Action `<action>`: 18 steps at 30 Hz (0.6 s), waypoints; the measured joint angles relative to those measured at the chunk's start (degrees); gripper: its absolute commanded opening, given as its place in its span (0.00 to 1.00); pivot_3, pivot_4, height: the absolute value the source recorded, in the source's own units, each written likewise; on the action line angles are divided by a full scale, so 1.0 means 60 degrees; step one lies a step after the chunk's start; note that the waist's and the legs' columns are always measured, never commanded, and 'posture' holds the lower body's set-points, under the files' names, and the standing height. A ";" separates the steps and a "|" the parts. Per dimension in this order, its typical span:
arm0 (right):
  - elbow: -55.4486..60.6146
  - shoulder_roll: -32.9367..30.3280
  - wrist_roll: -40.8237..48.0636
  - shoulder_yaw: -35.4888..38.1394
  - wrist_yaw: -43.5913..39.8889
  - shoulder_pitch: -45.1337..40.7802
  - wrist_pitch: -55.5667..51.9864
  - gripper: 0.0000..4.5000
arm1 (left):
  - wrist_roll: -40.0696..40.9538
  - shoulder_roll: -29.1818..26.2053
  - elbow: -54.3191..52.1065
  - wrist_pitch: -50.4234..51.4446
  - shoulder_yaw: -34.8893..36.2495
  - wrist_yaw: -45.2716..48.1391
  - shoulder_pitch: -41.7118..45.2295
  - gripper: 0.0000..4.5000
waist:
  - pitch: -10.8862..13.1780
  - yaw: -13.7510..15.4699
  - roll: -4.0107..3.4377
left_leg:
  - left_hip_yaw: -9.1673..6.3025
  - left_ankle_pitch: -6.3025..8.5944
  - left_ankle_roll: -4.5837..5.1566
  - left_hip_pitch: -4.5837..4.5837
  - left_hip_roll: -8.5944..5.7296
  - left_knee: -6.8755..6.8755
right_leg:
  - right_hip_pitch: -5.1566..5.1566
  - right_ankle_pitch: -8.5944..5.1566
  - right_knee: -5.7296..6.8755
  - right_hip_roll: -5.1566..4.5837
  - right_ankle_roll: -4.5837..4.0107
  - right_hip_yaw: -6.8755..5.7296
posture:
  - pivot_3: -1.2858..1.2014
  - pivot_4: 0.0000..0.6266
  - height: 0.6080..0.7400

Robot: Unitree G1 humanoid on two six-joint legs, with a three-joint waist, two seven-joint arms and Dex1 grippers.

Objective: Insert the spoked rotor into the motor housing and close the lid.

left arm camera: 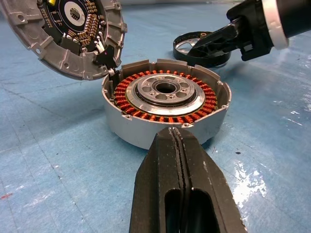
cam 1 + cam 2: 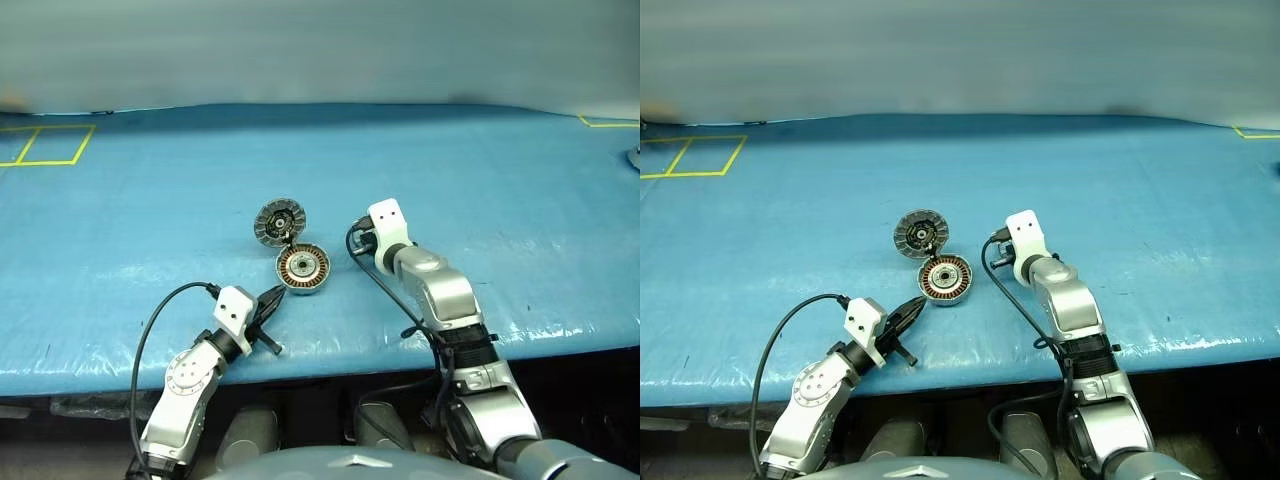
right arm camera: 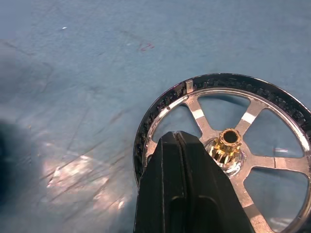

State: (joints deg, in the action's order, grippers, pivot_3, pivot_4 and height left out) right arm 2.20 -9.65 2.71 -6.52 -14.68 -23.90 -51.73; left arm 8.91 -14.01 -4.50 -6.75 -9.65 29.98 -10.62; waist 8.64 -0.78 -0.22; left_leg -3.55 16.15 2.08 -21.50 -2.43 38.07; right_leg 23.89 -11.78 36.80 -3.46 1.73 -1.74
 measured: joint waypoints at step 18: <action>0.4352 -0.1576 0.0288 -0.0681 -0.0211 0.0728 -0.2050 0.57 | 0.0003 0.0051 0.0007 0.0001 -0.0014 0.0036 0.0040 0.00 | 0.0001 0.0030 0.0003 | -0.0011 0.0000 0.0000 -0.0010 -0.0010 0.0000 | -0.0002 0.0000 -0.0017 -0.0002 0.0011 -0.0036 | 0.52 0.24 1.00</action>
State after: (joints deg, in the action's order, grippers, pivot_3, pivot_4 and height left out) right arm 28.31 -19.11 4.44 -10.61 -15.95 -19.53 -64.03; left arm 8.93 -13.70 -4.45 -6.75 -9.74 30.19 -10.38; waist 8.65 -0.60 -0.20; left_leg -3.61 16.15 2.08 -21.56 -2.49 38.07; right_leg 23.88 -11.78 36.70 -3.48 1.80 -1.95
